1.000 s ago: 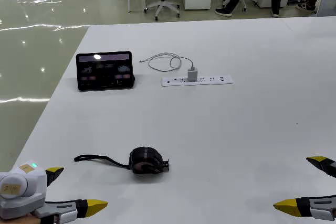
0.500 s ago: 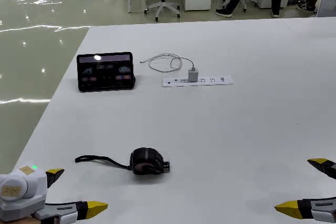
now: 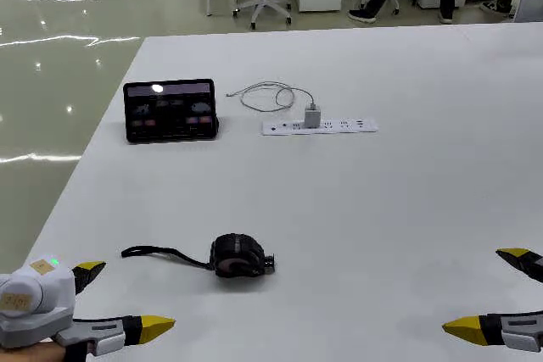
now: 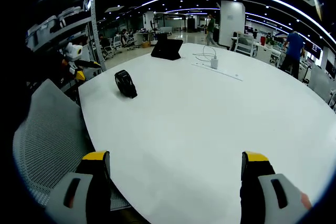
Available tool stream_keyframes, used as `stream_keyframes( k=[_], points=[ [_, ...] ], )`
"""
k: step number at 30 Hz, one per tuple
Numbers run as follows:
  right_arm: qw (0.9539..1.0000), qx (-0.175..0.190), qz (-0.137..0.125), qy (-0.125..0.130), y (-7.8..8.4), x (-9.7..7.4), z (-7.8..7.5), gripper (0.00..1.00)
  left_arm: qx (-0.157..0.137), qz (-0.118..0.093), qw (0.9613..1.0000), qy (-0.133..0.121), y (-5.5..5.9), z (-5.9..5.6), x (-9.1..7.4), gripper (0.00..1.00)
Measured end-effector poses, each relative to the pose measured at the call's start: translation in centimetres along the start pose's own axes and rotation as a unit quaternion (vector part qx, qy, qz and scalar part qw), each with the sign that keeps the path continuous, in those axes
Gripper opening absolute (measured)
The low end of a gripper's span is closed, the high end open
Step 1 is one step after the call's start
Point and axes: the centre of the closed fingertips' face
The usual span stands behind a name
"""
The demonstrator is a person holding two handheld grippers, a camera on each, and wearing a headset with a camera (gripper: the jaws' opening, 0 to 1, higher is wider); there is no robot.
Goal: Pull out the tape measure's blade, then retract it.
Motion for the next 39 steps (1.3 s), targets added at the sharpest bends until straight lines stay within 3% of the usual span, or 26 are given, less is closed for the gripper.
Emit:
stream_keyframes(
  k=[3, 5, 8, 19, 23, 27, 31, 33, 36, 39],
  points=[
    [0.9999, -0.006, -0.013, 0.002, -0.5, 0.1, -0.2, 1.00, 0.009, 0.009, 0.9999, 0.002, 0.3, 0.2, 0.3, 1.00],
    [0.9999, -0.005, -0.009, 0.003, -0.4, 0.3, -0.4, 1.00, 0.019, 0.010, 0.9998, 0.004, 0.2, 0.4, 0.3, 1.00],
    [0.9998, -0.007, -0.015, -0.011, -0.7, 0.7, -0.2, 1.00, 0.018, 0.014, 0.9996, 0.016, -0.2, 0.3, 0.6, 1.00],
    [0.9982, -0.032, -0.027, -0.044, -2.8, 2.3, 0.2, 1.00, 0.081, 0.028, 0.9939, 0.069, -2.8, -0.6, 2.7, 1.00],
    [0.9971, -0.039, -0.035, -0.055, -3.5, 3.0, 0.4, 1.00, 0.122, 0.043, 0.9870, 0.095, -3.7, -1.0, 3.6, 0.96],
    [0.9965, -0.044, -0.029, -0.064, -3.7, 3.7, 0.6, 1.00, 0.145, 0.050, 0.9812, 0.117, -4.7, -1.4, 4.4, 0.92],
    [0.9956, -0.052, -0.024, -0.074, -3.9, 4.5, 1.0, 1.00, 0.180, 0.061, 0.9724, 0.135, -5.4, -1.9, 5.5, 0.92],
    [0.9938, -0.063, -0.036, -0.084, -4.6, 4.7, 1.5, 1.00, 0.192, 0.061, 0.9686, 0.146, -5.8, -2.3, 6.0, 0.92],
    [0.9920, -0.071, -0.040, -0.096, -5.2, 5.3, 1.6, 1.00, 0.205, 0.069, 0.9634, 0.159, -6.0, -2.8, 6.6, 0.92],
    [0.9910, -0.089, -0.038, -0.093, -5.8, 5.8, 1.5, 1.00, 0.217, 0.089, 0.9556, 0.179, -5.6, -3.4, 7.1, 0.92]
  ],
)
Point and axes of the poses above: the centre of the closed fingertips' face, and the gripper's own axes: x roughly forward along the fingers, z roughly to its left, y roughly out of its underside, and after that the axes turned 3 degrees about -y, right-handed
